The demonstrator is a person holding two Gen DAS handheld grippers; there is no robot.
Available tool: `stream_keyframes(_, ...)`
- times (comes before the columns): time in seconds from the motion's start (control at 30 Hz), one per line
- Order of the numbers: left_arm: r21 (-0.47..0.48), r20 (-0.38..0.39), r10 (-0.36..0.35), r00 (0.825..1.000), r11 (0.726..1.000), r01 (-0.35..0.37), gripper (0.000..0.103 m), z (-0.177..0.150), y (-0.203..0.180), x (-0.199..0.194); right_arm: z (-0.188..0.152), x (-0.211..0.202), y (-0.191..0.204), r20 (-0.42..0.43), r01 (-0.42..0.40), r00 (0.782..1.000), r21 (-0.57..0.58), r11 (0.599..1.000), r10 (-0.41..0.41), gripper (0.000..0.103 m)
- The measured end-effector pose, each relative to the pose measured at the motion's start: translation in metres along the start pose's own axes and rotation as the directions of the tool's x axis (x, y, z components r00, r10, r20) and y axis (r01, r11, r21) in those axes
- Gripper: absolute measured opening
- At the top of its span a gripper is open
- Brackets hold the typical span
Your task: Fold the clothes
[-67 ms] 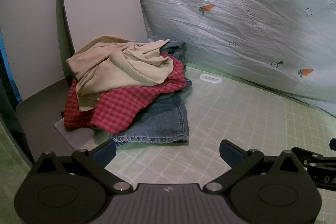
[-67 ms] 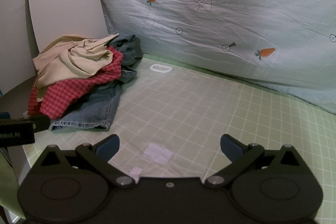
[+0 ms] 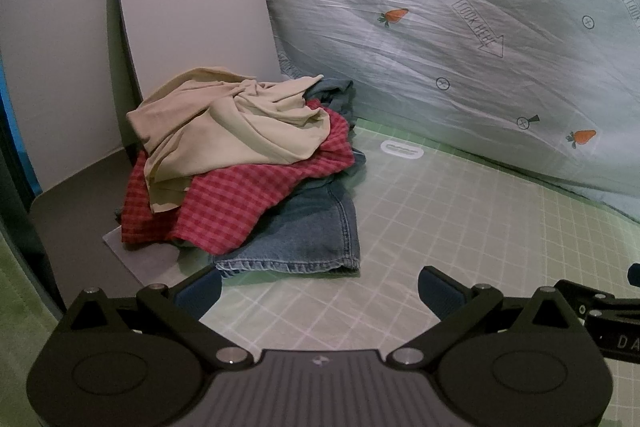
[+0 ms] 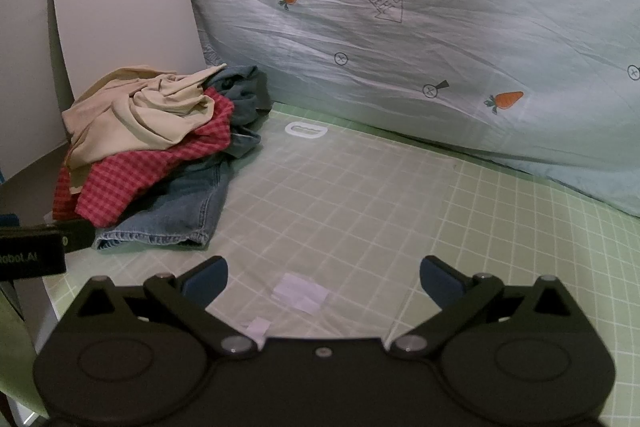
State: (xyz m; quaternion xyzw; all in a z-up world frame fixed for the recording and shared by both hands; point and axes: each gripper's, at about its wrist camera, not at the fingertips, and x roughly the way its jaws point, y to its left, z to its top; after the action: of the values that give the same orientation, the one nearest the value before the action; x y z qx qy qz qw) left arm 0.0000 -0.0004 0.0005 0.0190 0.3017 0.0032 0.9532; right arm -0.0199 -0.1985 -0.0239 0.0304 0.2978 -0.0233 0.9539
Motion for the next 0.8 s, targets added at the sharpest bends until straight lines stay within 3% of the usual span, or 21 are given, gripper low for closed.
stream_keyframes(0.8, 0.003, 0.000, 0.007, 1.000, 1.000, -0.007, 0.103, -0.0015, -0.0045, 0.0015, -0.0020, 0.0023, -0.0008, -0.004, 0.009, 1.000, 0.001, 1.000, -0.009, 0.103)
